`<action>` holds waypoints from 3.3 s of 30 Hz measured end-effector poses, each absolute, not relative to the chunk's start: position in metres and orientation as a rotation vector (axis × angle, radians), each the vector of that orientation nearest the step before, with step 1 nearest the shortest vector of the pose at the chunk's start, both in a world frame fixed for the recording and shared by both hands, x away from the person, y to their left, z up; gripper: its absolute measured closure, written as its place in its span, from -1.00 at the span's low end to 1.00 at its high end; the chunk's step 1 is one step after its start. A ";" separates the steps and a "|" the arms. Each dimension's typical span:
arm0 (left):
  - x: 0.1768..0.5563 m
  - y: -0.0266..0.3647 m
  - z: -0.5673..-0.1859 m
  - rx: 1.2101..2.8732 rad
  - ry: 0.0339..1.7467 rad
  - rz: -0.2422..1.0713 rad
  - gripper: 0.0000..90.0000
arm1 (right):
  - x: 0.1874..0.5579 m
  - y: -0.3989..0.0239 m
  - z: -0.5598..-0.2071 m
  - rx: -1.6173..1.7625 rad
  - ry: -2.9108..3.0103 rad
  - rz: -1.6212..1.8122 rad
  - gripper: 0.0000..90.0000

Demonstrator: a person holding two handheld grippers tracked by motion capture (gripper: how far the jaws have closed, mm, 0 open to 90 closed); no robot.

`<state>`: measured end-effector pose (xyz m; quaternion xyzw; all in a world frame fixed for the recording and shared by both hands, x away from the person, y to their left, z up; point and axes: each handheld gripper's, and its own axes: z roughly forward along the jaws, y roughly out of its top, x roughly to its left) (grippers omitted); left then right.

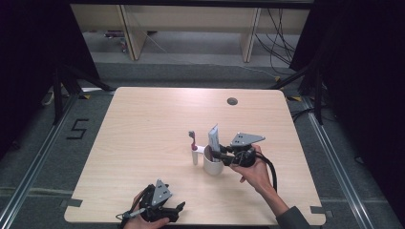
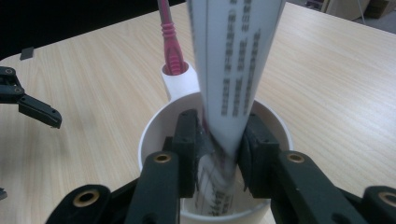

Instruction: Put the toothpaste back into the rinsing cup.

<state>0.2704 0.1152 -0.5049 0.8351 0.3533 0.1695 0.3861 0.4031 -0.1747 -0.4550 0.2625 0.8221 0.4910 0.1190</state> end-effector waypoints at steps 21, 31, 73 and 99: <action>0.270 0.115 -0.505 2.131 0.894 0.430 -0.58 | 0.399 -0.171 -0.453 0.774 2.446 1.409 0.60; 0.270 0.114 -0.504 2.133 0.893 0.430 -0.58 | 0.397 -0.176 -0.448 0.769 2.412 1.417 0.48; 0.270 0.115 -0.503 2.157 0.869 0.434 -0.58 | 0.388 -0.187 -0.441 0.792 2.389 1.417 0.33; 0.270 0.115 -0.503 2.147 0.875 0.439 -0.58 | 0.371 -0.235 -0.441 0.898 2.317 1.430 0.17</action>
